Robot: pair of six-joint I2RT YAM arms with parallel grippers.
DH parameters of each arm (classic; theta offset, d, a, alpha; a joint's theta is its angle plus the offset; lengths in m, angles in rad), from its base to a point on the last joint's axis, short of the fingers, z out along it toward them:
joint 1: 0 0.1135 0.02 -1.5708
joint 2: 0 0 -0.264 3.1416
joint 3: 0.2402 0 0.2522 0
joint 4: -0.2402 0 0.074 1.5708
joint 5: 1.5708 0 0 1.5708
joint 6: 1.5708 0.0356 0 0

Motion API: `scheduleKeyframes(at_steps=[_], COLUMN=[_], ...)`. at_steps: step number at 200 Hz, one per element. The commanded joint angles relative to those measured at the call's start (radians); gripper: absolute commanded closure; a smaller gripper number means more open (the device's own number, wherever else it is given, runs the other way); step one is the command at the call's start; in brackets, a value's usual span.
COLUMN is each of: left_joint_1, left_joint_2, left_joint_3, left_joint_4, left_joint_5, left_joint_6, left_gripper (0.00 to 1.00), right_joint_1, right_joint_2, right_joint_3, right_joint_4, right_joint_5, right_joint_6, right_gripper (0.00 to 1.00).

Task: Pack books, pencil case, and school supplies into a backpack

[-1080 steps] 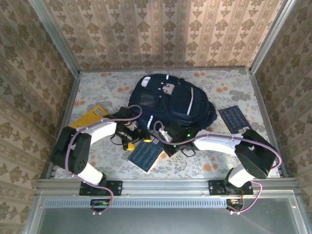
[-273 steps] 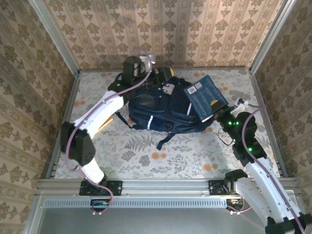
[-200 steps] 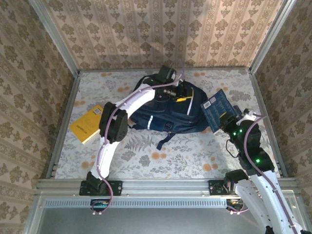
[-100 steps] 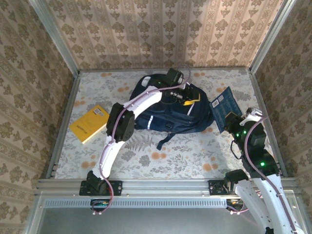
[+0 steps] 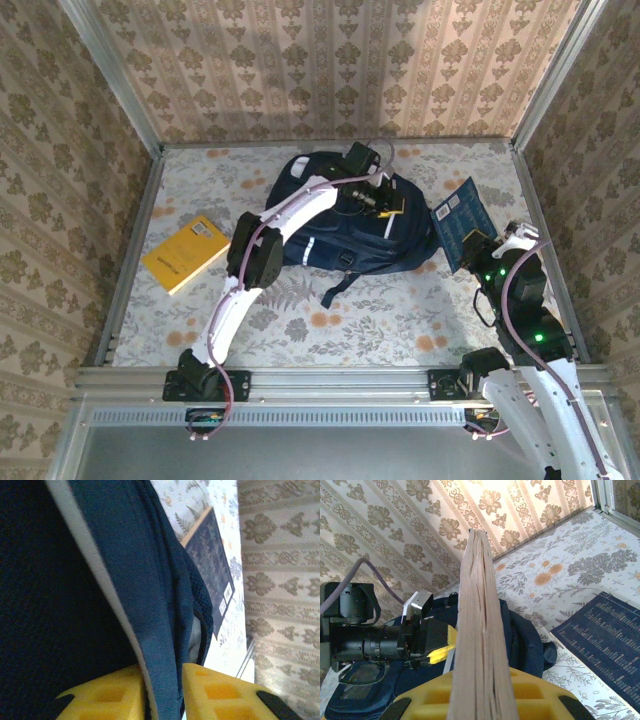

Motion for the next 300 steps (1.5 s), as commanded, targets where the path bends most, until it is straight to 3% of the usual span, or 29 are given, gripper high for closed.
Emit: scheduleKeyframes(at_steps=[1,18,72,148,165,209,233,253,272,300], left_joint_1=[-0.012,-0.011,0.026,0.15,0.165,0.167,0.154,0.143,0.122,0.064], left_joint_2=[0.024,0.023,-0.104,-0.477,-0.528,-0.577,-0.602,-0.588,-0.586,-0.586], left_joint_3=[0.052,0.068,0.093,-0.117,-0.176,-0.231,-0.275,-0.273,-0.265,-0.171], left_joint_4=[-0.134,-0.16,-0.22,-0.192,-0.159,-0.175,-0.177,-0.262,-0.344,-0.47], left_joint_5=[-0.103,-0.113,-0.055,0.057,0.1,0.158,0.161,0.101,0.014,-0.182], left_joint_6=[0.094,0.12,0.203,0.266,0.264,0.297,0.31,0.352,0.403,0.489], left_gripper=[0.87,1.0,1.0,1.0,1.0,1.0,1.0,1.0,0.75,0.56], right_joint_1=[-0.004,-0.005,-0.004,-0.005,-0.006,-0.006,-0.007,-0.006,-0.006,-0.001], right_joint_2=[-0.015,-0.015,0.028,0.132,0.182,0.382,0.502,0.558,0.572,0.551], right_joint_3=[0.001,-0.002,0.007,-0.001,-0.009,-0.065,-0.089,-0.114,-0.127,-0.134], right_joint_4=[0.048,0.05,0.047,0.112,0.166,0.553,0.758,0.91,0.975,0.977], right_joint_5=[-0.001,-0.003,-0.039,-0.075,-0.15,-0.541,-0.64,-0.676,-0.686,-0.688], right_joint_6=[-0.002,0.0,0.002,0.05,0.085,0.276,0.448,0.589,0.664,0.698], right_gripper=[1.0,1.0,1.0,0.99,0.99,1.0,1.0,1.0,1.0,1.0])
